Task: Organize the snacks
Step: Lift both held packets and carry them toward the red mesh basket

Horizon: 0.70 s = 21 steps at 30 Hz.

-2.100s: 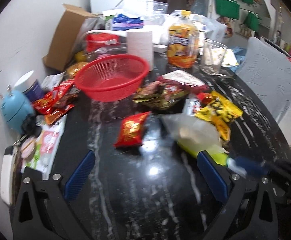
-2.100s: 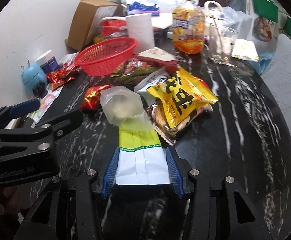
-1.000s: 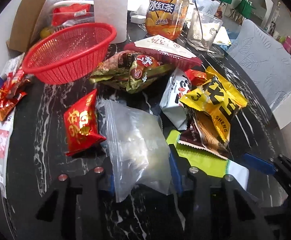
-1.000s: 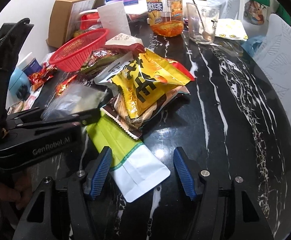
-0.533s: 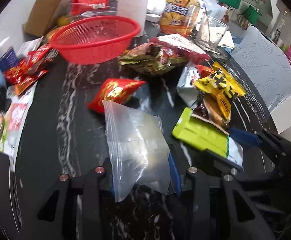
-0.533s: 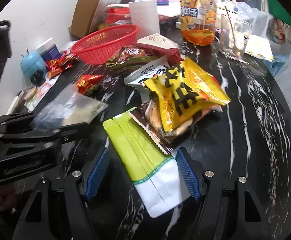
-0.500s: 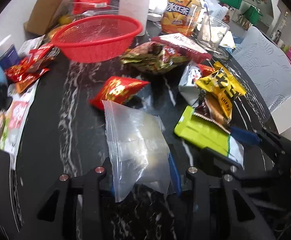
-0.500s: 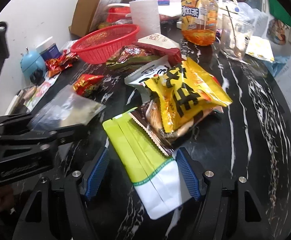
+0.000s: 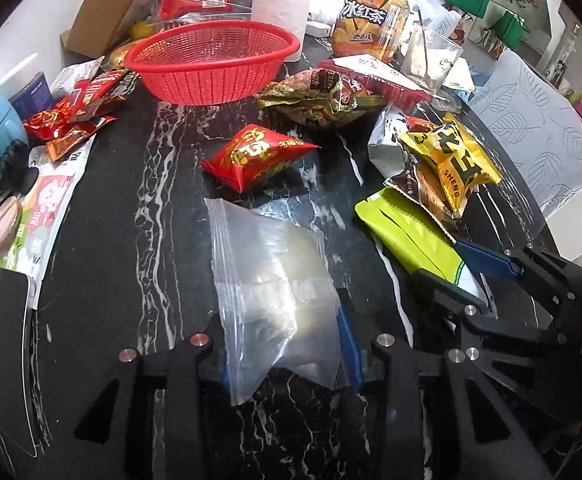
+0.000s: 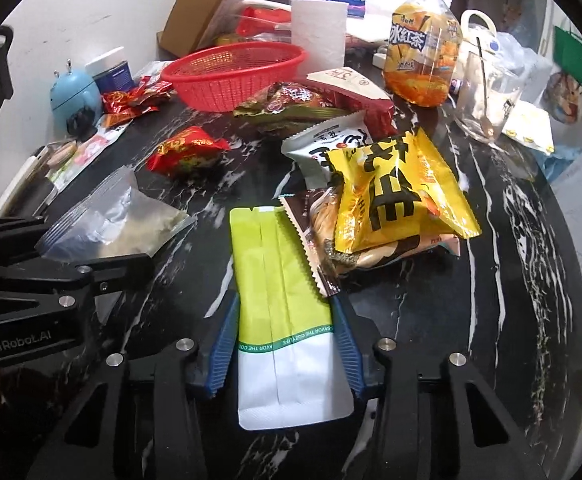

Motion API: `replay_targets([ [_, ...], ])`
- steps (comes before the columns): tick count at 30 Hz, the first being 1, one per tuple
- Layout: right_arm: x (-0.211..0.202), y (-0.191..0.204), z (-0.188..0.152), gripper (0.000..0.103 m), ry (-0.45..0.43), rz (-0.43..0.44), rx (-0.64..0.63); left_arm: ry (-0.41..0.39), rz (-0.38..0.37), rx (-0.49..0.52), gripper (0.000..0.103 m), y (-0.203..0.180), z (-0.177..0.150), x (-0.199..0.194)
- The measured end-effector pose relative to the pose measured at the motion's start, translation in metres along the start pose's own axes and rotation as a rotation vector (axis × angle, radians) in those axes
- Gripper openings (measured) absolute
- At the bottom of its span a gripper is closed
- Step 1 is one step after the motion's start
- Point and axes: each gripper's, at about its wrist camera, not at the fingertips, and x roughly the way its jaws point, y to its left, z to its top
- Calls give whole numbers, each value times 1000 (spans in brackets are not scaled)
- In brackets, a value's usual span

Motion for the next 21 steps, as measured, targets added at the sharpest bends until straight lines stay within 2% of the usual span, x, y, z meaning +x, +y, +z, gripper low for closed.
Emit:
replay_targets([
  [8, -6, 6, -4, 40, 5, 45, 13, -20, 8, 9, 40, 0, -5, -7],
  [10, -7, 9, -5, 42, 16, 61, 2, -20, 7, 3, 40, 2, -6, -8],
  [13, -6, 12, -5, 50, 31, 65, -7, -16, 9, -8, 40, 5, -8, -8],
  [17, -2, 20, -2, 50, 38, 25, -38, -14, 16, -22, 40, 11, -10, -7],
  [21, -1, 23, -1, 42, 30, 15, -53, -15, 17, -27, 40, 12, -11, -8],
])
